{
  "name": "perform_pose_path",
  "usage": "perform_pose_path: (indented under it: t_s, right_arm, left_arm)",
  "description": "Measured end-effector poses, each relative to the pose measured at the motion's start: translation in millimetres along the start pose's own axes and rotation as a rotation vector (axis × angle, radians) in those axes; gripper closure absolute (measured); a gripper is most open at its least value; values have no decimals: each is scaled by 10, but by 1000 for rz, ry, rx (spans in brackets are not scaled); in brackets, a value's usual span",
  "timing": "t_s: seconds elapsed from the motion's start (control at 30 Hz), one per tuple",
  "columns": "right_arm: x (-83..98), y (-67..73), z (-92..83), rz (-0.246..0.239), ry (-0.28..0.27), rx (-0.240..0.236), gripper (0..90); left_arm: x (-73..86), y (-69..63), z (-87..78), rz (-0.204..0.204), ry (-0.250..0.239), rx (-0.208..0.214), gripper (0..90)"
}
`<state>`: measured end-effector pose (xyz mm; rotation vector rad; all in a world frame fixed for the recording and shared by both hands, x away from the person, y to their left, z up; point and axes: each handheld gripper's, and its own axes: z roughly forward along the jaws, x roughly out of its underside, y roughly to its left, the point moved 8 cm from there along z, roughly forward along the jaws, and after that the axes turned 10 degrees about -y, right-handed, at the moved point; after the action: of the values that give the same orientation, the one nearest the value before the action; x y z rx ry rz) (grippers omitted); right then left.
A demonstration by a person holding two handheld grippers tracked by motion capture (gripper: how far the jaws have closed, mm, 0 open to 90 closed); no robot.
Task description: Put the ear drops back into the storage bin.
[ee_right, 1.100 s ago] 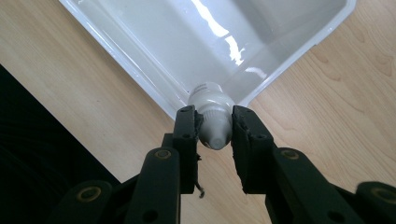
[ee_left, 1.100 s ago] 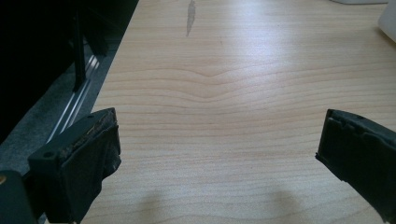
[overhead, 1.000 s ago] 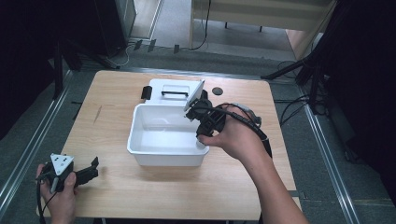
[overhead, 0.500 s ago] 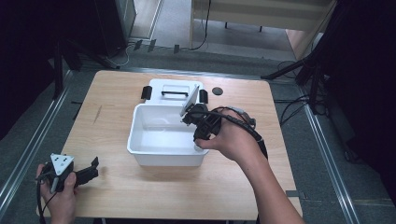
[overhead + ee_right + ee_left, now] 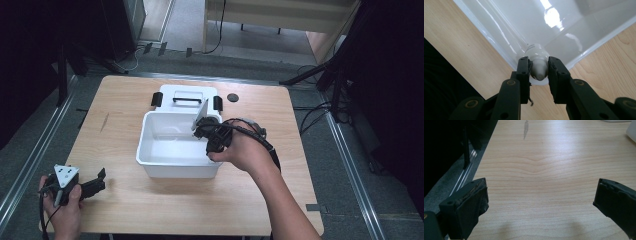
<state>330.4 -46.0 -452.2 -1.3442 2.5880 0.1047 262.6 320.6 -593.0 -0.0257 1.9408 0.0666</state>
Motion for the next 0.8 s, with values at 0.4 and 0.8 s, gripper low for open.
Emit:
perform_pose_path:
  t_s: [0.4, 0.8]
  right_arm:
    - [-44, -7, 133, -19, 13, 4, 728]
    - [-34, -54, 270, -3, 7, -6, 727]
  left_arm:
    - [0, 1, -1, 0, -1, 1, 0]
    - [-2, -1, 3, 0, -6, 1, 0]
